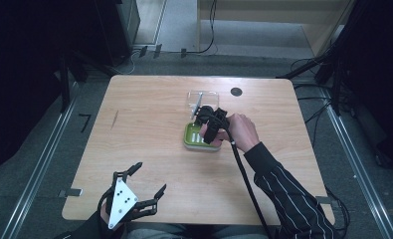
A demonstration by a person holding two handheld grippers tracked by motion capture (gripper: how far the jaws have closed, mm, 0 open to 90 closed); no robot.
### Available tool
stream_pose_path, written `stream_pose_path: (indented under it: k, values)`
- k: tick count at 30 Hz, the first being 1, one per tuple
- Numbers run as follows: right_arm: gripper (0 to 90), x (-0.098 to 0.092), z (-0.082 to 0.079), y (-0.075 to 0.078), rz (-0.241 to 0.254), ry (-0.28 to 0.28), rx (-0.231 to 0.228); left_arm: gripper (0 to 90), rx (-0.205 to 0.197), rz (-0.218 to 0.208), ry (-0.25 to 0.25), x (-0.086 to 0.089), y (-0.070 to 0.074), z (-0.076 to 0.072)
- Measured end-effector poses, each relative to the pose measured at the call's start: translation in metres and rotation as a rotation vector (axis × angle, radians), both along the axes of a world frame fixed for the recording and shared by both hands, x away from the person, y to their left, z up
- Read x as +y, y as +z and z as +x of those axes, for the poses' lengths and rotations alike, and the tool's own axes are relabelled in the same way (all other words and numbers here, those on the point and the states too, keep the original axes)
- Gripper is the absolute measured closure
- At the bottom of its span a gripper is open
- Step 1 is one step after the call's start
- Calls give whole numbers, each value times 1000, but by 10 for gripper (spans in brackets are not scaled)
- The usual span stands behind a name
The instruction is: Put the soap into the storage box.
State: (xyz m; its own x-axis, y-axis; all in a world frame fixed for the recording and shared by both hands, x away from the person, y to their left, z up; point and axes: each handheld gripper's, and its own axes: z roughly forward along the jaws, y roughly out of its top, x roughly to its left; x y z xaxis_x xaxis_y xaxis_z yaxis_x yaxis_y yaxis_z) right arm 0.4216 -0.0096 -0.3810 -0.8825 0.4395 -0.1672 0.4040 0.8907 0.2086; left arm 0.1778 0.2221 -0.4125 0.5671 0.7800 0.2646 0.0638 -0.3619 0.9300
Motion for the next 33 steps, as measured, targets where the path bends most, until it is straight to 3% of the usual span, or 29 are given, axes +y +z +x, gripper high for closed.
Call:
stream_pose_path:
  k: [33]
  values:
    - [390,8,18,-4,9,29,-28,136,2,-2,13,3,0,-3]
